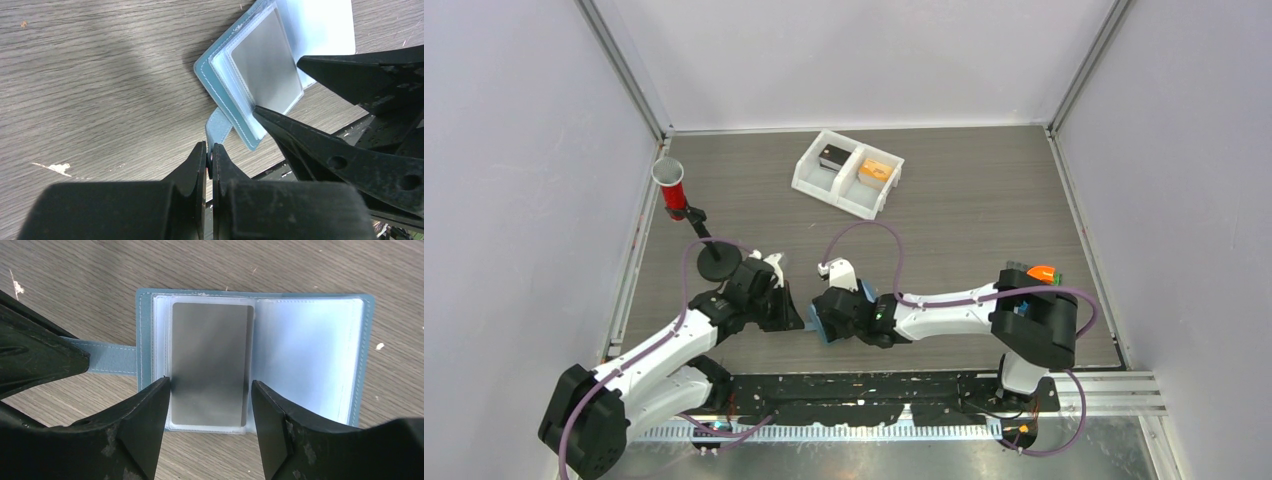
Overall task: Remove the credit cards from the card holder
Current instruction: Remove the credit card from the card holder.
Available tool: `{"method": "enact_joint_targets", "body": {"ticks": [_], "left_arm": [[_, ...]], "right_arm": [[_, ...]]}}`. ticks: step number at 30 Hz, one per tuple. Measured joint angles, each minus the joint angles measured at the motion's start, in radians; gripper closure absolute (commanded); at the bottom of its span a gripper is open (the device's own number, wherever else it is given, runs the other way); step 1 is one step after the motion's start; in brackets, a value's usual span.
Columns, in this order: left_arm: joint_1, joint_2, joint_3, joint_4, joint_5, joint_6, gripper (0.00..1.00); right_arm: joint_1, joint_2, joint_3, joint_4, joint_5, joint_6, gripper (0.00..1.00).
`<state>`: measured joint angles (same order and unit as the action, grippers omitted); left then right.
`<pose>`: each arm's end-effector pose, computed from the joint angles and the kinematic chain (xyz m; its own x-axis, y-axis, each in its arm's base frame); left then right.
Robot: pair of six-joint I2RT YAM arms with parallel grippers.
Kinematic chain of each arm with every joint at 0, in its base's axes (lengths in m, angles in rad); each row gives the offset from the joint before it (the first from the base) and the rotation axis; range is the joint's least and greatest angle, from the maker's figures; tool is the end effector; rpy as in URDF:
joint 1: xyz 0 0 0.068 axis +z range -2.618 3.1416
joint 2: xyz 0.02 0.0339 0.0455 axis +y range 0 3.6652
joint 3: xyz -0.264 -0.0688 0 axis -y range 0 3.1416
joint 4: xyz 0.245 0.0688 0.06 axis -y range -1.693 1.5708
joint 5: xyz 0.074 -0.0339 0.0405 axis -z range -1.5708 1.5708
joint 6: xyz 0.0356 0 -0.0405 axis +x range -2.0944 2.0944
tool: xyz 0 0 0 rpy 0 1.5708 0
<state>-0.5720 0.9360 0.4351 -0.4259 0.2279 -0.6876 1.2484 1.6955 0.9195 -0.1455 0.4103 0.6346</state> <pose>0.1406 -0.1001 0.1741 -0.9267 -0.1387 -0.3493 0.0689 0.8510 -0.5207 0.1194 0.3125 0.1617 -0.6736 -0.3005 -0.6753 -0.4893 0.8661 0.1026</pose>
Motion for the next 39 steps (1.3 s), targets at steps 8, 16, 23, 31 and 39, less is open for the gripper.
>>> {"method": "enact_joint_targets", "body": {"ticks": [8,16,23,31,39], "left_arm": [[0.0,0.003,0.0,-0.001,0.0,0.0,1.0],[0.0,0.014,0.0,0.002,0.0,0.0,1.0],[0.0,0.02,0.0,-0.011,-0.007,0.0,1.0],[0.0,0.02,0.0,-0.042,-0.023,0.0,0.97],[0.0,0.019,0.064,-0.111,-0.035,0.014,0.64]], "right_arm": [[0.0,-0.035,-0.003,-0.031,0.047,-0.003,0.32],[0.001,-0.066,-0.021,-0.035,0.062,-0.006,0.34],[-0.017,-0.143,-0.037,-0.057,0.092,-0.03,0.34],[-0.103,-0.205,-0.11,-0.072,0.097,-0.04,0.34],[-0.227,-0.35,-0.21,-0.046,-0.036,-0.085,0.38]]}}
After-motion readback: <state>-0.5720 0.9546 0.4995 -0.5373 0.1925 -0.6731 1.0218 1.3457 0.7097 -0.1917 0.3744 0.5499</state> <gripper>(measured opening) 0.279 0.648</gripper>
